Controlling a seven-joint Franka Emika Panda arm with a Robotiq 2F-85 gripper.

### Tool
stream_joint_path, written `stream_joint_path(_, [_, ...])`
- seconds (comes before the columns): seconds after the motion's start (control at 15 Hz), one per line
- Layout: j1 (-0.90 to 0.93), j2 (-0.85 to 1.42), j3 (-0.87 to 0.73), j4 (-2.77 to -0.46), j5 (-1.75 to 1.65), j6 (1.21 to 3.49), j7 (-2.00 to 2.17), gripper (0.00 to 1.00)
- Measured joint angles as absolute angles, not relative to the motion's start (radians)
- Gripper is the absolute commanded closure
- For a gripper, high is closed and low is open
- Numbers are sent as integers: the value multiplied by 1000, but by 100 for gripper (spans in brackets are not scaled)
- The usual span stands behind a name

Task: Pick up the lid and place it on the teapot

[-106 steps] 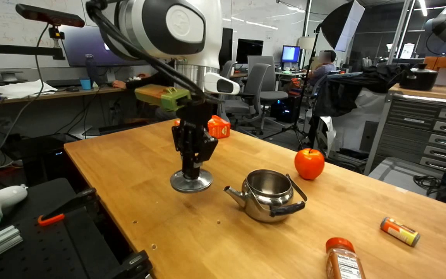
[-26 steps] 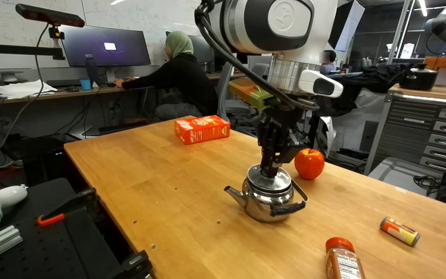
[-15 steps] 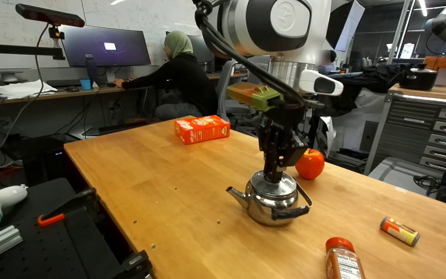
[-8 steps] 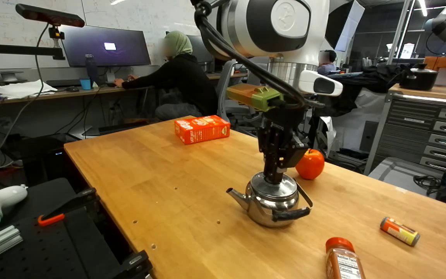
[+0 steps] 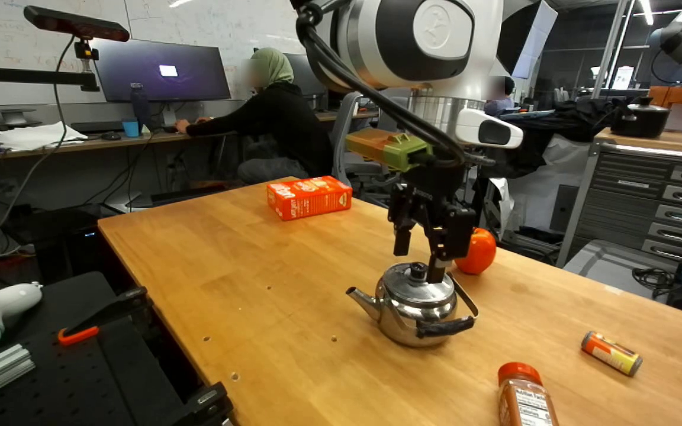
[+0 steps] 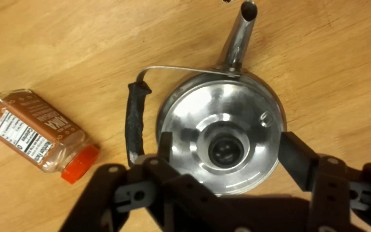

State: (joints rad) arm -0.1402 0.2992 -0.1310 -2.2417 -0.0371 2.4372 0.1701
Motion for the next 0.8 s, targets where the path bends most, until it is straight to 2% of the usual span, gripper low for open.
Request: stream_joint_path(0.8, [-114,210,-120,-2314,-42,2436,101,0])
